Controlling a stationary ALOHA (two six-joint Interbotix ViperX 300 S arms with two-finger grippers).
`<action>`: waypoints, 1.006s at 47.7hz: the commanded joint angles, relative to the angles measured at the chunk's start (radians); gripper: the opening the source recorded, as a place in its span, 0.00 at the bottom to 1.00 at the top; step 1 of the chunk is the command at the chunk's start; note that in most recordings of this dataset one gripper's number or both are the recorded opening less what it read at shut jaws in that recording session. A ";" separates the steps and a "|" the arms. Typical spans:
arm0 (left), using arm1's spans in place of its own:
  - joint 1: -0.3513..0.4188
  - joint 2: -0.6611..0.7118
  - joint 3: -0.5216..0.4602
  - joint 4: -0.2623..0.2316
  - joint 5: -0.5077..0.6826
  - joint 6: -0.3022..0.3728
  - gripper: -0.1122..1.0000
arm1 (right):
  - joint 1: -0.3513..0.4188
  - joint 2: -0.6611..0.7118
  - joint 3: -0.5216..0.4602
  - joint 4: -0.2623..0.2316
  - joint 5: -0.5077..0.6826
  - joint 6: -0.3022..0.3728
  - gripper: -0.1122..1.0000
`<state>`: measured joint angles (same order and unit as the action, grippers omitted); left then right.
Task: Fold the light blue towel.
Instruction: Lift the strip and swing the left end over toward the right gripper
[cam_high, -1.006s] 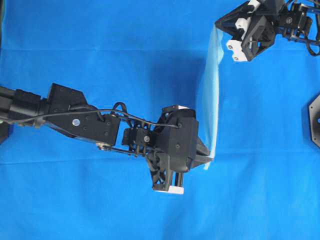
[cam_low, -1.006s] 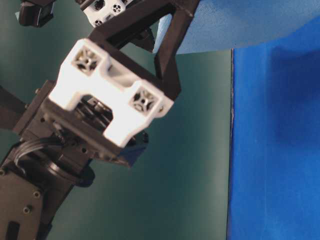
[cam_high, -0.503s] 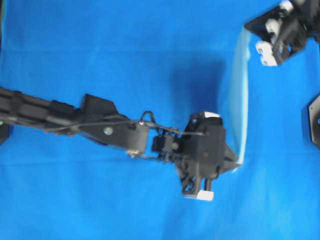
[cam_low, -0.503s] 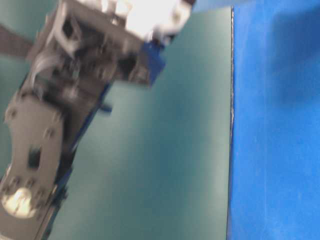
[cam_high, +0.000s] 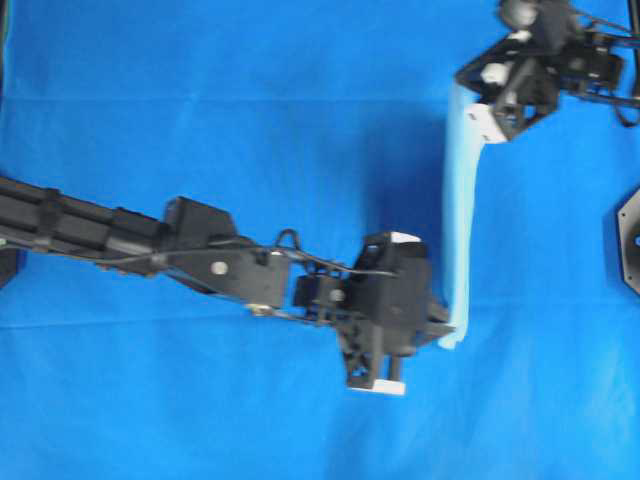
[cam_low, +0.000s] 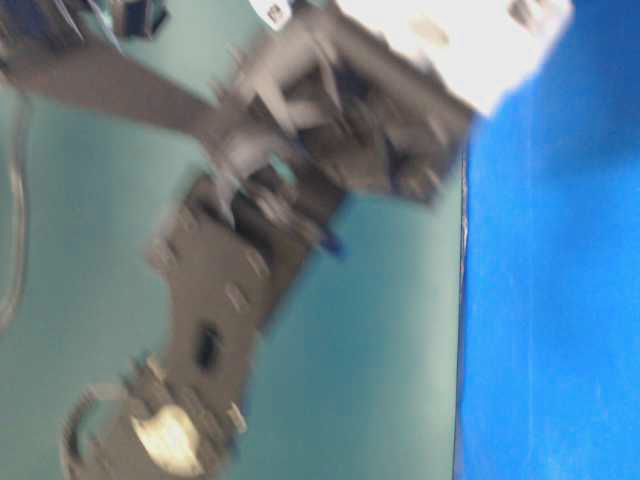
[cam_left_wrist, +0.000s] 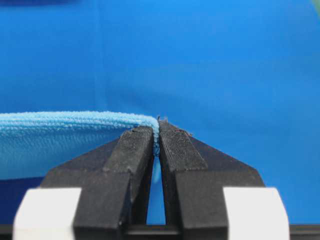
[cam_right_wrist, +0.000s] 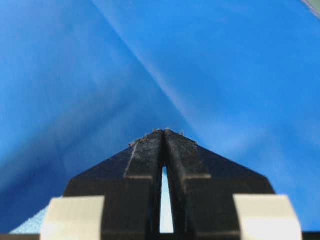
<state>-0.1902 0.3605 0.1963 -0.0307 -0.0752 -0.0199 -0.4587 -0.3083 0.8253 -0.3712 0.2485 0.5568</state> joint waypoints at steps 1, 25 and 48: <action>-0.032 -0.084 0.095 -0.003 -0.075 -0.008 0.12 | -0.014 0.081 -0.064 -0.003 -0.075 0.002 0.11; -0.049 -0.156 0.382 -0.011 -0.201 -0.132 0.12 | 0.064 0.313 -0.201 -0.017 -0.196 -0.015 0.11; -0.029 -0.130 0.380 -0.011 -0.201 -0.132 0.29 | 0.075 0.316 -0.199 -0.063 -0.219 -0.014 0.13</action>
<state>-0.2224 0.2485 0.5875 -0.0414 -0.2669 -0.1549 -0.3804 0.0169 0.6458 -0.4326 0.0414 0.5384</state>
